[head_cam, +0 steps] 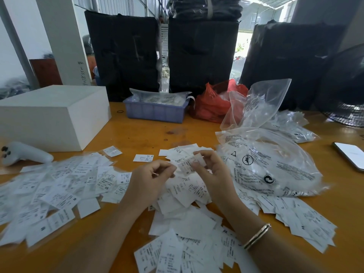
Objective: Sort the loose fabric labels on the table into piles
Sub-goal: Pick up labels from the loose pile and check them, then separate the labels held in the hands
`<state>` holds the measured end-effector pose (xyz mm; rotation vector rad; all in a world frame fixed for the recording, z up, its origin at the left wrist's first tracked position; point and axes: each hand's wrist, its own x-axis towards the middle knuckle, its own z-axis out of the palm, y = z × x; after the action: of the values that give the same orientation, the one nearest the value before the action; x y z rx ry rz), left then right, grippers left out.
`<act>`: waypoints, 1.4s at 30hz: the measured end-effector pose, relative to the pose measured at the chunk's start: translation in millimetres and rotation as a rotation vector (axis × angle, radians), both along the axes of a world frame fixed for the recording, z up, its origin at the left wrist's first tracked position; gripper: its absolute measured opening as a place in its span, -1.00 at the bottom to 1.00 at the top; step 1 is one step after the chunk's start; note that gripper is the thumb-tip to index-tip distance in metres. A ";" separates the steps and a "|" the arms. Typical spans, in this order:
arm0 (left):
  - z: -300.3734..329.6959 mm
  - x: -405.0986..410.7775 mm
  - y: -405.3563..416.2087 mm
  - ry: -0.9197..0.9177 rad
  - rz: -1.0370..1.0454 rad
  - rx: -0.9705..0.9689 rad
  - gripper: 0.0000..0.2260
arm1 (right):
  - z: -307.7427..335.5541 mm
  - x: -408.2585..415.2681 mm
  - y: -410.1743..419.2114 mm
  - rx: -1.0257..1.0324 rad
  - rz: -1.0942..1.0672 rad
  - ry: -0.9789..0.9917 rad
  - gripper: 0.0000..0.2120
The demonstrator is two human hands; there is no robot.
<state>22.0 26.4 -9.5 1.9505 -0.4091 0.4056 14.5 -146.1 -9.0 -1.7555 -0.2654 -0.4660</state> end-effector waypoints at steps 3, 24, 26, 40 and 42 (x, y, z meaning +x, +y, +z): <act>0.1 0.8 0.0 -0.025 -0.015 0.014 -0.85 | -0.2 0.5 -0.8 0.144 0.047 0.028 -0.85; 0.9 -1.1 -3.8 0.059 -0.165 -0.034 -0.86 | 2.5 0.7 6.7 0.479 0.214 0.087 -0.89; 0.8 0.0 -3.5 0.067 -0.151 -0.042 -0.88 | 1.2 0.6 6.5 0.468 0.245 0.092 -0.90; -0.7 1.1 -1.6 0.063 -0.145 -0.048 -0.89 | -1.4 7.6 3.4 0.609 0.166 0.099 -0.90; -1.0 1.3 -1.5 0.073 -0.145 -0.054 -0.92 | -1.5 8.0 2.4 0.589 0.147 0.110 -0.90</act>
<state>23.3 24.9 -10.5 1.8635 -0.4840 0.2484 22.5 -143.7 -10.5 -1.1716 -0.1552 -0.2987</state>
